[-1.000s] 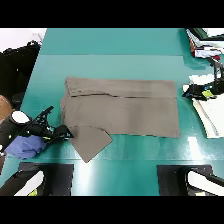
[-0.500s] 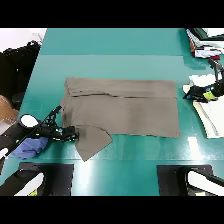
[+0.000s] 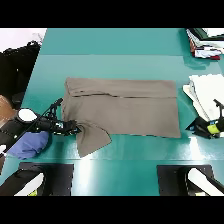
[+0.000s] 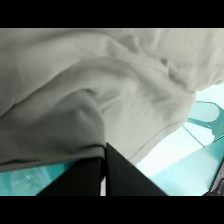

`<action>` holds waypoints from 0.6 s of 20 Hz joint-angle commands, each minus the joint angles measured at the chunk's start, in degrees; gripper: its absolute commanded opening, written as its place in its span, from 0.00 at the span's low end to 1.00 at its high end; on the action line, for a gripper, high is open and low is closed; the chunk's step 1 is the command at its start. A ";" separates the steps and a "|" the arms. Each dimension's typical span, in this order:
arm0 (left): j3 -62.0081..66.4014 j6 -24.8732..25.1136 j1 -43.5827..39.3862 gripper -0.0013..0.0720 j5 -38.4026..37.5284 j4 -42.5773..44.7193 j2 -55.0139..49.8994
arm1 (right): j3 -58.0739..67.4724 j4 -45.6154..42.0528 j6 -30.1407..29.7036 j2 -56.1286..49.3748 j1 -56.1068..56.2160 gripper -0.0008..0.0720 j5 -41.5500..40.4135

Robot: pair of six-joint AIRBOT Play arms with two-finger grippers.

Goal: Fold the shirts.

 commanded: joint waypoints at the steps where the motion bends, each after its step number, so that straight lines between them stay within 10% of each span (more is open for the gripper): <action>1: 0.35 0.35 -0.04 0.06 0.55 -0.09 0.04 | -8.22 6.56 -3.02 -0.55 -2.78 0.62 -2.12; 8: 0.33 0.35 -0.04 0.06 0.17 0.13 0.04 | -9.75 9.31 -2.75 -3.06 5.40 0.59 -10.10; 10: 0.35 0.28 -0.04 0.05 -0.72 1.05 0.07 | -9.64 8.87 -2.80 -3.06 6.14 0.20 -9.42; 12: 0.35 -1.14 -0.04 0.05 -2.71 4.26 1.68 | -8.46 8.83 -3.45 -3.06 6.14 0.03 -6.86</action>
